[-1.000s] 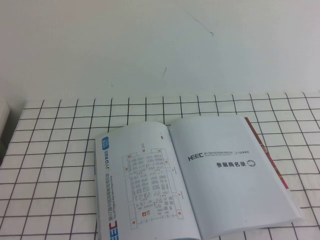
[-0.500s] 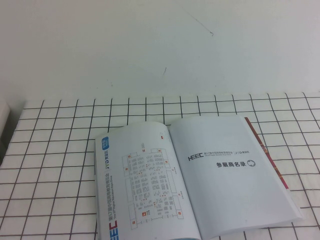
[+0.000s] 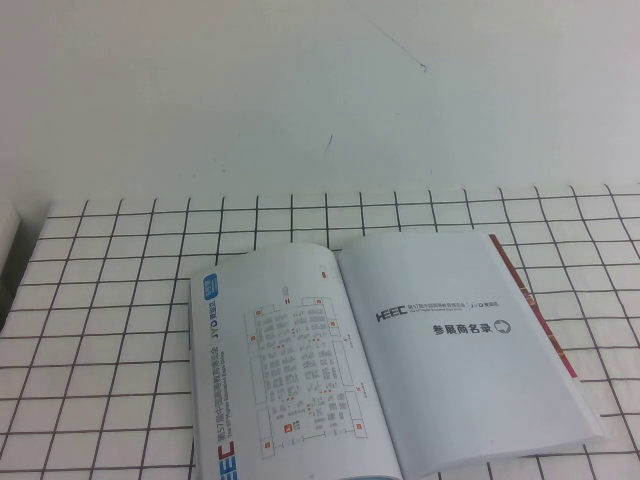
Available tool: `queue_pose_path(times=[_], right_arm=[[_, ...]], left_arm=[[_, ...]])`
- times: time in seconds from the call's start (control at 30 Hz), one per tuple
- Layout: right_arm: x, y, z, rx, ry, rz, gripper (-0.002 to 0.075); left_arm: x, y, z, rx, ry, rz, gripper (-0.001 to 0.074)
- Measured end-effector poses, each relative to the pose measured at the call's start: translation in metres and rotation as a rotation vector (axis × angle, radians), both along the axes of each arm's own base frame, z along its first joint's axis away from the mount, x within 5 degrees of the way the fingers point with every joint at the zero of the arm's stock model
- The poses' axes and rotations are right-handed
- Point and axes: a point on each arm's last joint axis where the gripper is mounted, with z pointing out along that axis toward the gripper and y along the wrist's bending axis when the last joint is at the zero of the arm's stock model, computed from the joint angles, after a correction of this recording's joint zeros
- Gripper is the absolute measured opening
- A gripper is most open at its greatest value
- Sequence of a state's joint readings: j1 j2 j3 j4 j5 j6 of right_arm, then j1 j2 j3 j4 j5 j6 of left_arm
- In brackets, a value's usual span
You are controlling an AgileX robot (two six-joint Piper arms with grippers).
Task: Close book
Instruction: 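Close the open booklet and leave it lying on the table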
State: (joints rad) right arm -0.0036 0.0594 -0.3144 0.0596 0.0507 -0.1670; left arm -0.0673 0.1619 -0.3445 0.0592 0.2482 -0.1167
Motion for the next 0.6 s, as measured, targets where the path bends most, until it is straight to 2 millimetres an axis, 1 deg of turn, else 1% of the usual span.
queue_pose_path(times=[0.1, 0.2, 0.3, 0.37, 0.43, 0.5, 0.6], right_arm=[[0.013, 0.0, 0.009, -0.022, 0.148, 0.001, -0.0003], [0.033, 0.001, 0.012, -0.038, 0.356, 0.011, -0.0003], [0.062, 0.004, 0.014, -0.095, 0.596, 0.053, -0.0003], [0.081, 0.008, 0.013, -0.137, 0.732, 0.11, -0.0003], [0.103, 0.013, 0.01, -0.177, 0.851, 0.189, -0.0003], [0.122, 0.017, 0.008, -0.184, 0.927, 0.258, -0.0003], [0.154, 0.025, 0.001, -0.177, 0.997, 0.369, -0.0003]], left_arm=[[0.016, -0.001, 0.011, -0.005, 0.122, 0.001, -0.0003], [0.037, -0.004, 0.011, -0.065, 0.175, -0.009, -0.0004], [0.056, -0.008, 0.003, -0.209, 0.263, -0.019, -0.0004], [0.069, -0.011, -0.004, -0.26, 0.343, -0.019, -0.0003], [0.083, -0.014, -0.011, -0.279, 0.431, -0.022, -0.0004], [0.095, -0.016, -0.014, -0.274, 0.495, -0.036, -0.0004], [0.114, -0.022, -0.019, -0.241, 0.609, -0.076, -0.0004]])
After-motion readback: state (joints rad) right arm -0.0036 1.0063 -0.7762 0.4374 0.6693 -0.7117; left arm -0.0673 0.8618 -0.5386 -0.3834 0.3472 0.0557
